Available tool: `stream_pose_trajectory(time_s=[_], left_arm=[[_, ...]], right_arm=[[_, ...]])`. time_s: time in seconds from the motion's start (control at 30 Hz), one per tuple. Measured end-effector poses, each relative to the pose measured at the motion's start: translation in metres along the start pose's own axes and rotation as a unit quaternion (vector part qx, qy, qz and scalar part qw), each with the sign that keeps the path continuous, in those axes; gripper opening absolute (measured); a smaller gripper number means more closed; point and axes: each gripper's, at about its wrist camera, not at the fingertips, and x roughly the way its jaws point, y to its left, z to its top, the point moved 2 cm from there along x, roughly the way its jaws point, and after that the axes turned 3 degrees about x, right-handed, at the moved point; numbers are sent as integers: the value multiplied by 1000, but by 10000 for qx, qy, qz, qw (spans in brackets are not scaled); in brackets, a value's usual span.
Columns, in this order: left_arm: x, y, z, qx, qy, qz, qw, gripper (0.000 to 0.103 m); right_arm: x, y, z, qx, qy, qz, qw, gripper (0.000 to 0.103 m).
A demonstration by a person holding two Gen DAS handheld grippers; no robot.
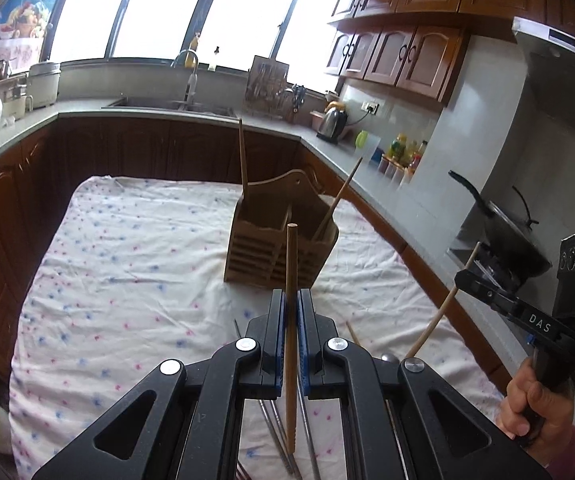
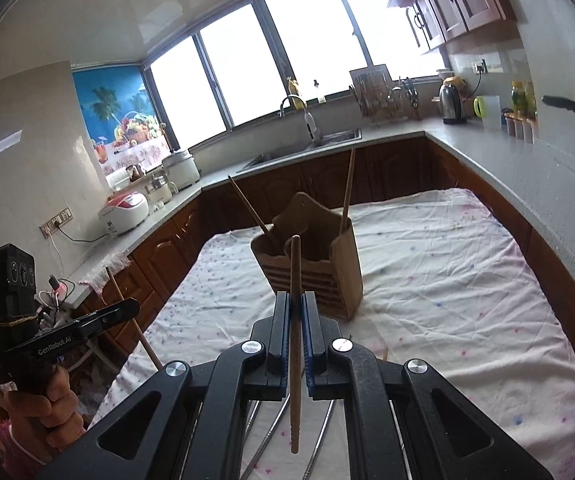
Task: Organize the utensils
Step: 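Lift both wooden chopsticks upright and carry them above the wooden holder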
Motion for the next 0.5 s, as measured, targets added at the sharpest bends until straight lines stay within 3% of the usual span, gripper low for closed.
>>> stream_pose_trajectory(time_s=[0.5], left_arm=[[4, 1, 10, 3, -169, 58, 9998, 4]], right_arm=[[-1, -1, 5, 49, -95, 11, 9999, 6]])
